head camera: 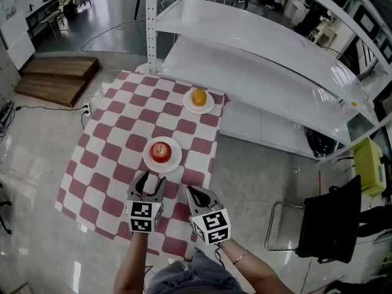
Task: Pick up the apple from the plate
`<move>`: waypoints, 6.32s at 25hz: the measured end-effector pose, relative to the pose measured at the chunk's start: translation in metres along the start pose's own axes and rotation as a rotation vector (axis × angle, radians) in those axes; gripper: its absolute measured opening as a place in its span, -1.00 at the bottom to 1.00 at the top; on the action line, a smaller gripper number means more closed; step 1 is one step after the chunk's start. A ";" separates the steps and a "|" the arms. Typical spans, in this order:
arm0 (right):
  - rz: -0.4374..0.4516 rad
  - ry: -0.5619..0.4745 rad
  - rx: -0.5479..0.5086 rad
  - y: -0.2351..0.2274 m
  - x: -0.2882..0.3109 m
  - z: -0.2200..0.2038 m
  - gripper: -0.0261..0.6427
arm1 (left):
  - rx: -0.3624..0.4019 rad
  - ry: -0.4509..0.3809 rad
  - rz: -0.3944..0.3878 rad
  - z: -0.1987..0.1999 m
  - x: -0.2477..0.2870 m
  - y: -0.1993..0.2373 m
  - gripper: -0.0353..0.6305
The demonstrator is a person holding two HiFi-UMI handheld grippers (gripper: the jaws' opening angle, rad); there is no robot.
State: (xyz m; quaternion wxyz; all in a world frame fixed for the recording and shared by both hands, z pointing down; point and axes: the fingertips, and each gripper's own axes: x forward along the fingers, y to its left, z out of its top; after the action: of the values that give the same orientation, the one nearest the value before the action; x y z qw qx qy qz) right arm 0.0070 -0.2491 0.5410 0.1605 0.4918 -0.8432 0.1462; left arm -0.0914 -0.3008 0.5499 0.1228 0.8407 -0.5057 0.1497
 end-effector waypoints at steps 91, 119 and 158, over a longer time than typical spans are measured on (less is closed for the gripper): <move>-0.021 -0.103 -0.059 0.009 -0.014 0.044 -0.89 | 0.056 -0.067 0.062 0.070 -0.035 0.015 0.26; -0.072 -0.153 -0.093 0.053 -0.051 0.049 -0.89 | 0.023 -0.075 0.085 0.040 -0.138 0.018 0.26; -0.025 -0.152 -0.104 0.073 -0.057 0.049 -0.90 | -0.018 -0.066 0.088 0.023 -0.164 0.014 0.26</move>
State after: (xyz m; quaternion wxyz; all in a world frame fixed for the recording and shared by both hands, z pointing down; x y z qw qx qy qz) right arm -0.0366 -0.1898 0.4664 0.1234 0.5031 -0.8531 0.0624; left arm -0.1739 -0.1819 0.4681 0.1070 0.8211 -0.5471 0.1225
